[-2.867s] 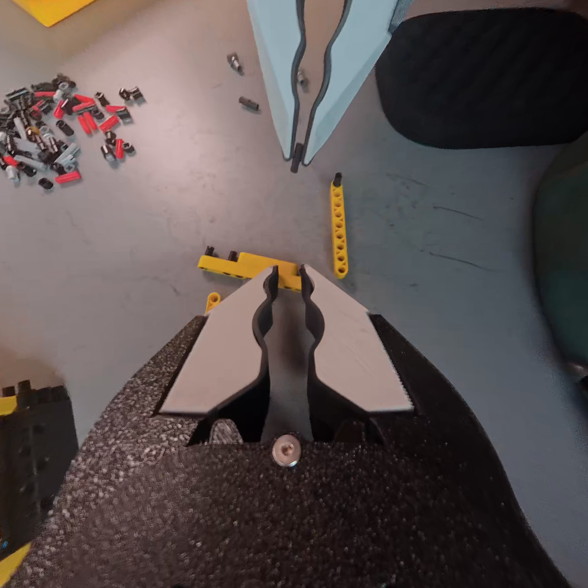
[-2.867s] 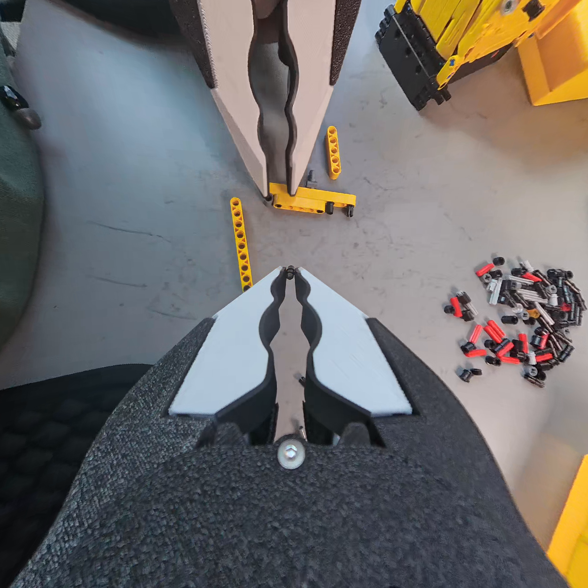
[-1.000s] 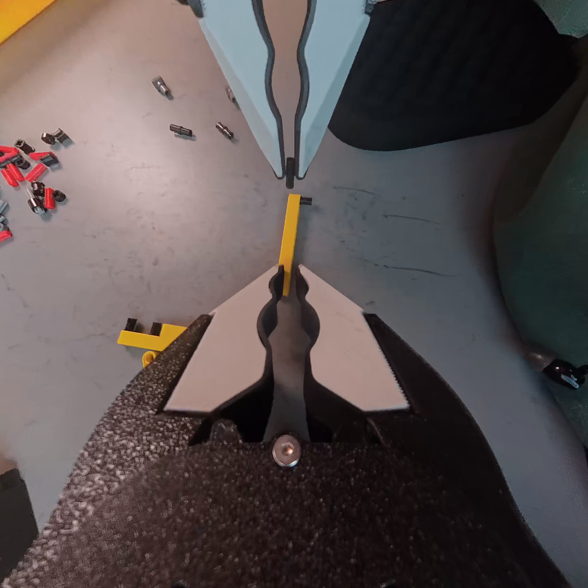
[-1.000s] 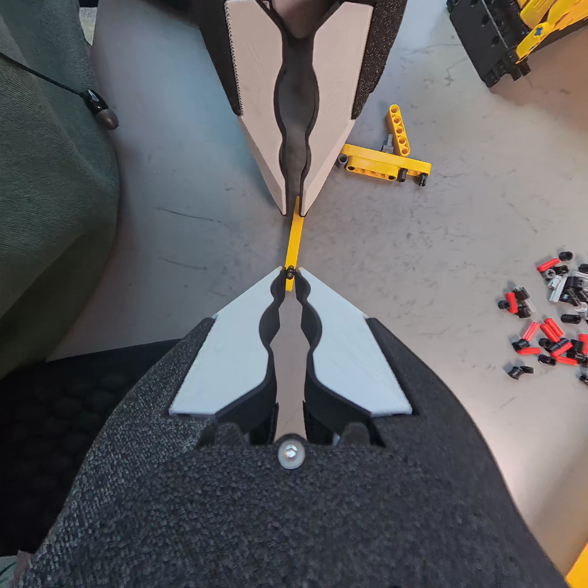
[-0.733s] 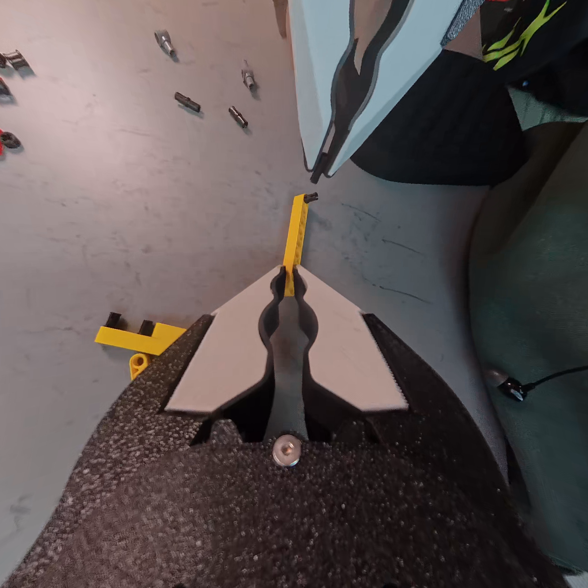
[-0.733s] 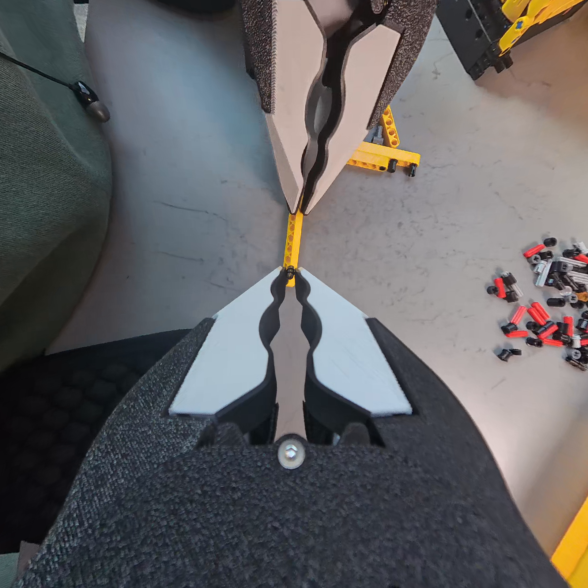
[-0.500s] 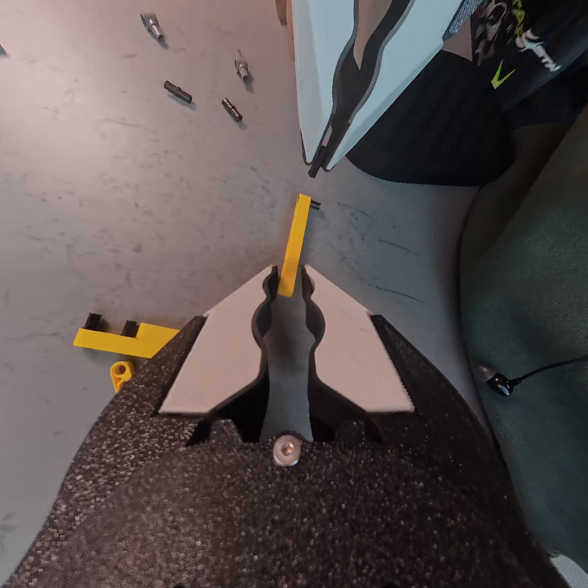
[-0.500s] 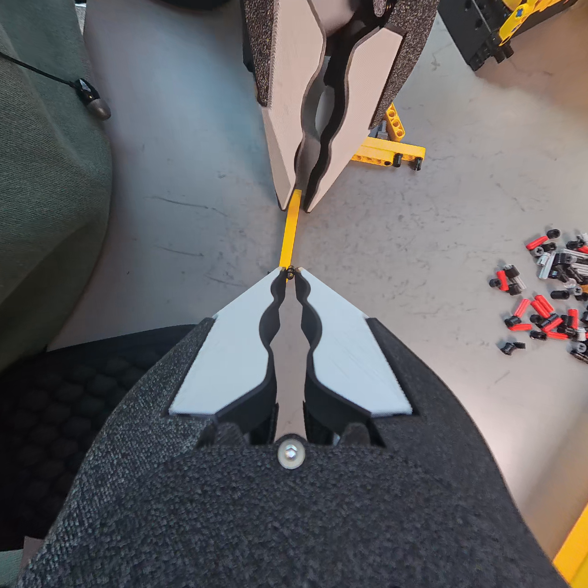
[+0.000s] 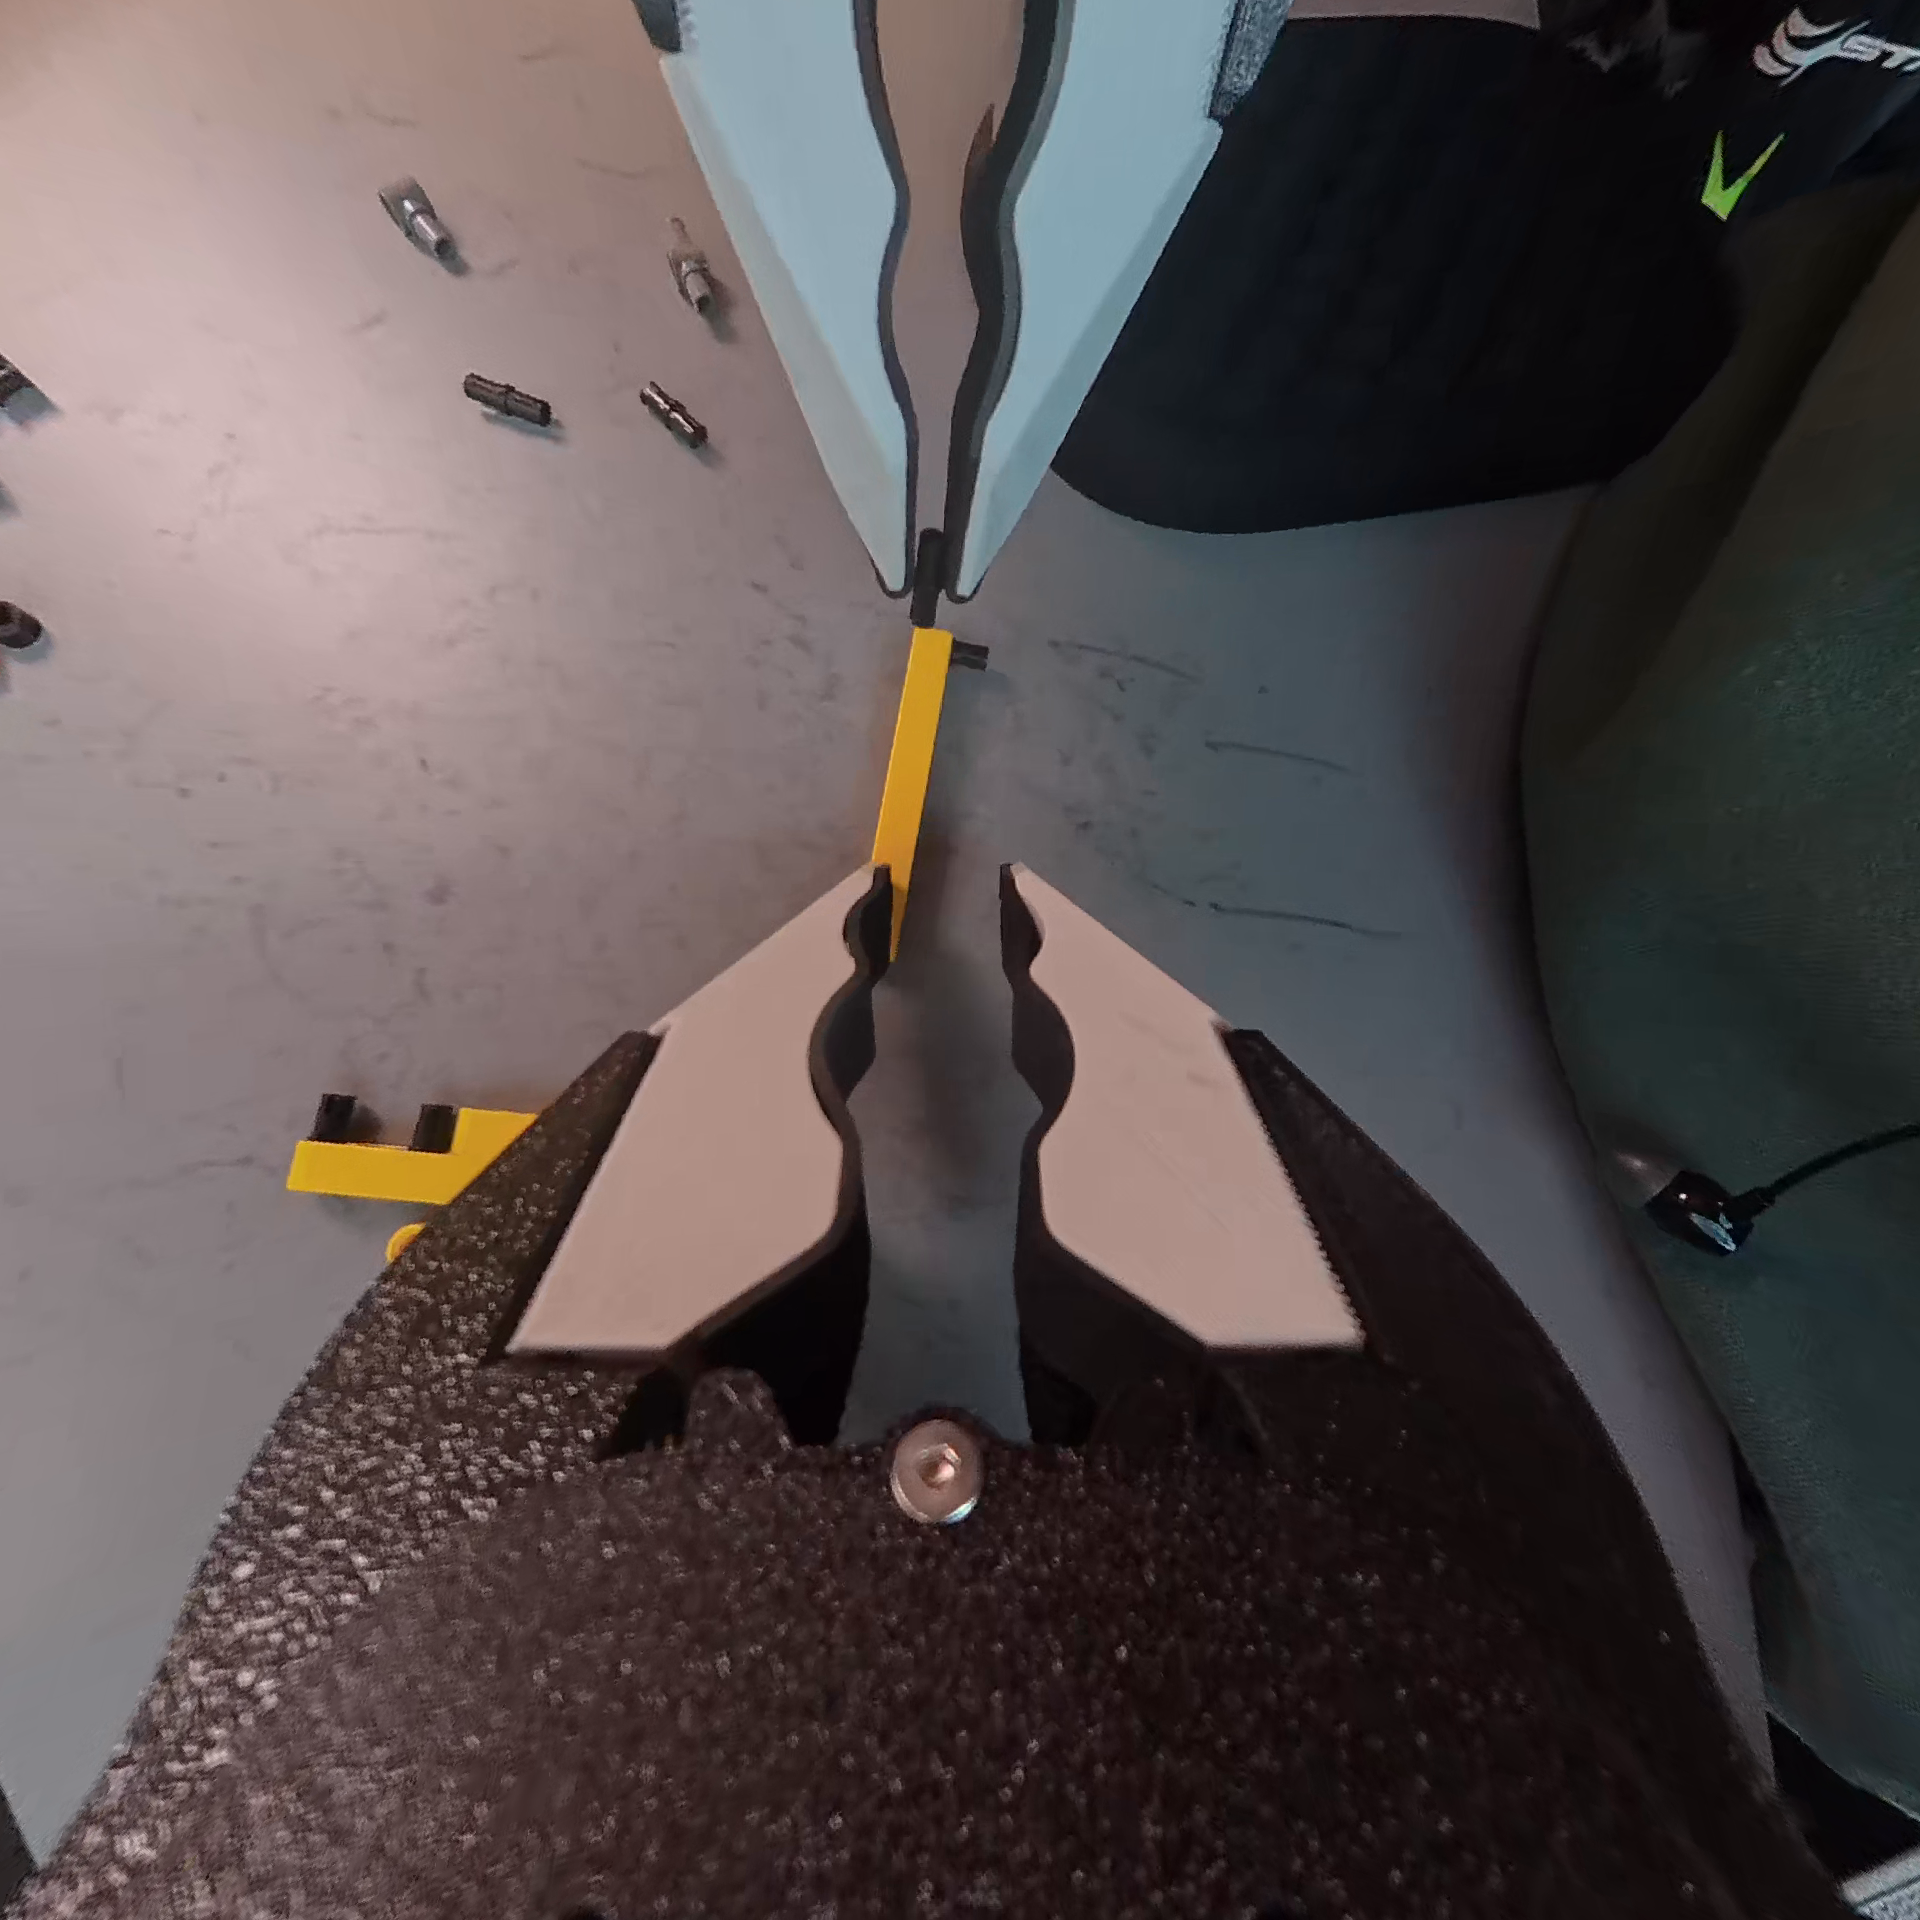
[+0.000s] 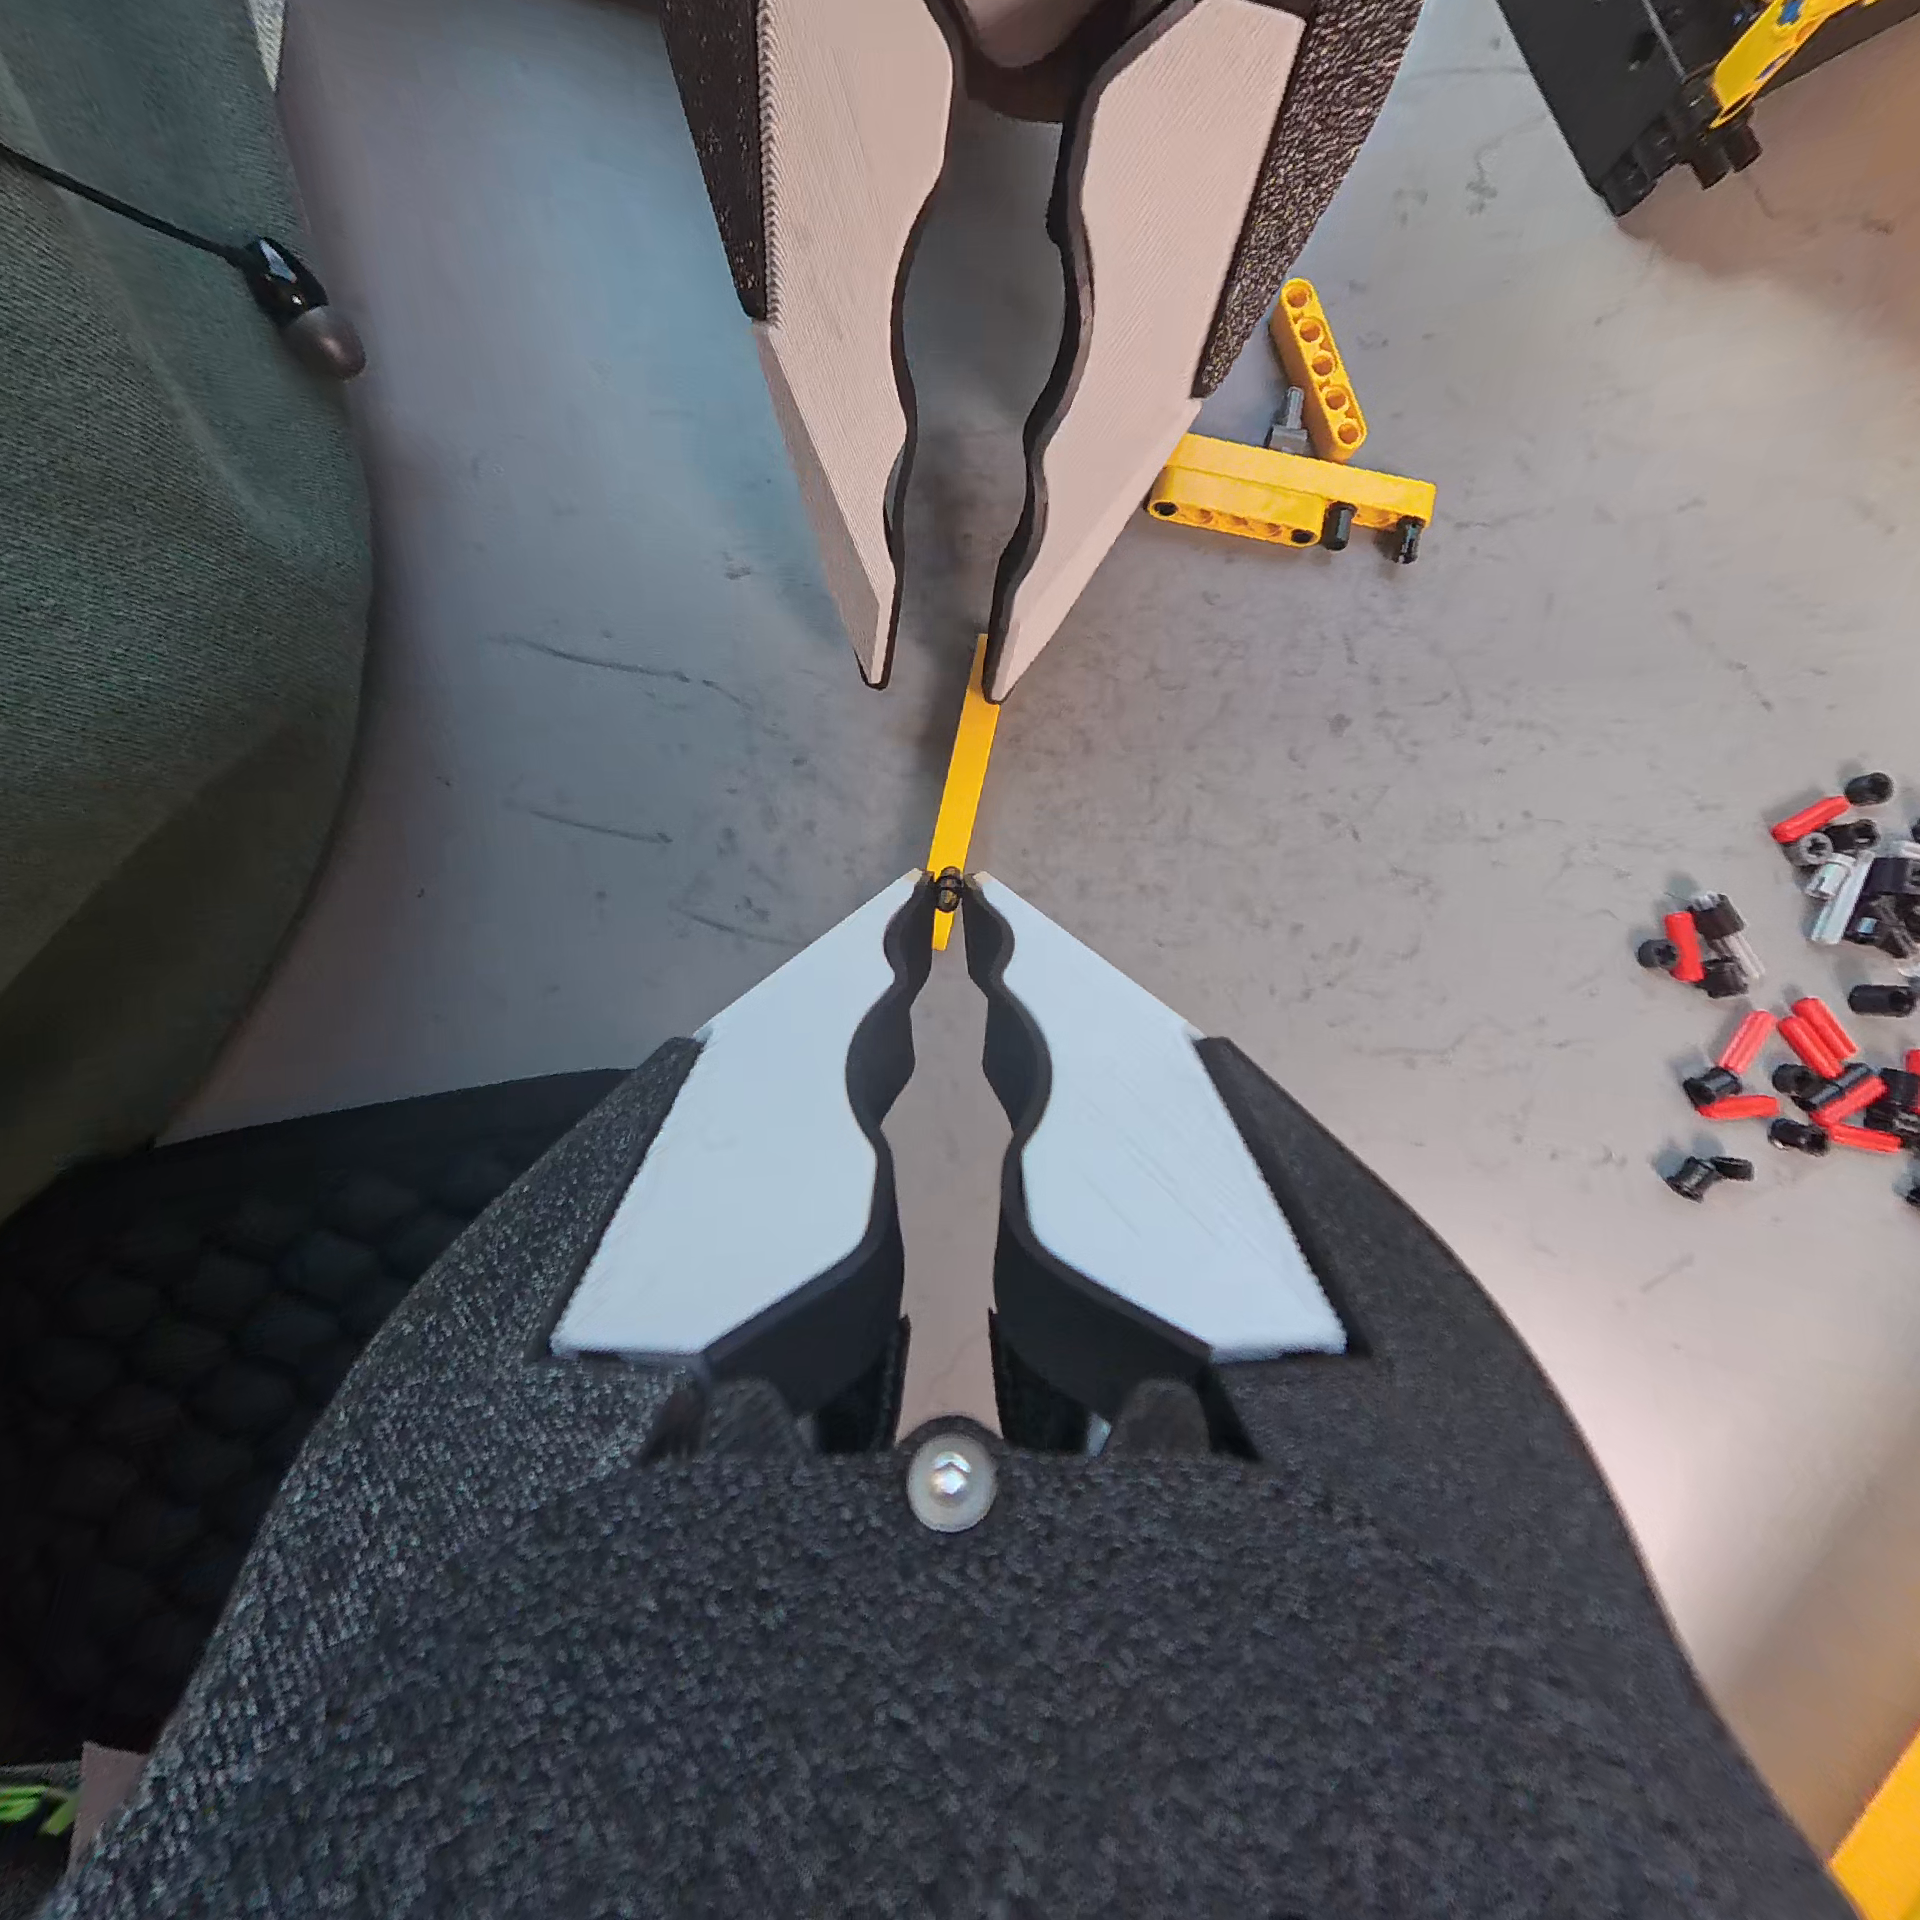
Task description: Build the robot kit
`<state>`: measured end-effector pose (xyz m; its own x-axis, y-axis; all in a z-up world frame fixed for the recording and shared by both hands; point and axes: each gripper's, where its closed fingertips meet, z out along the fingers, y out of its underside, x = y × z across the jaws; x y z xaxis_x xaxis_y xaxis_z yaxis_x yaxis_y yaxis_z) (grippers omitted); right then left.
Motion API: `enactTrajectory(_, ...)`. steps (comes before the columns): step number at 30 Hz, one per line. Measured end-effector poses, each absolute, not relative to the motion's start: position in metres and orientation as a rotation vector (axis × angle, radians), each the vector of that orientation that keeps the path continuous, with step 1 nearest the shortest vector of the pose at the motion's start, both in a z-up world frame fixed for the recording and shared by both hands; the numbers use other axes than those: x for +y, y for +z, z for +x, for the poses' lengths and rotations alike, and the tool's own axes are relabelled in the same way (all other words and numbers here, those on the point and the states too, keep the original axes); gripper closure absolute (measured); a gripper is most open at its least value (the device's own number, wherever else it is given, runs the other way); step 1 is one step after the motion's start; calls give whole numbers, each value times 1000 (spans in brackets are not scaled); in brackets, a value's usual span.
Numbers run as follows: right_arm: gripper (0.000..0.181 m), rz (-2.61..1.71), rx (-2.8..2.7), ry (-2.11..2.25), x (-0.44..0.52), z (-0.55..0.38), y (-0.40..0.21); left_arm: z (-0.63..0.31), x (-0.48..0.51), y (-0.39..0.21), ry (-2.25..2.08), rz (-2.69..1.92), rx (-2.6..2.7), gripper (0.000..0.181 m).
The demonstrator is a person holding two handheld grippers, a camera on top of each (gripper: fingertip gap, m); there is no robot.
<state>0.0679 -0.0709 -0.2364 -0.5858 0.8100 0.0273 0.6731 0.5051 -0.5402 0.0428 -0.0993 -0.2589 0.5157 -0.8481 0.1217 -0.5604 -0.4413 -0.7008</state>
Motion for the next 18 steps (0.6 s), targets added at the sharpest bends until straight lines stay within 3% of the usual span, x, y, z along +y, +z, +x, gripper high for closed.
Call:
enactTrajectory(9, 176, -1257, -2470, 703, -66, 68, -234, 40, -92, -263, -707, -2268, 1105, 152)
enactTrajectory(18, 177, -1244, -2515, 661, -64, 65, -237, 34, -84, -267, -560, -2262, 1104, 174)
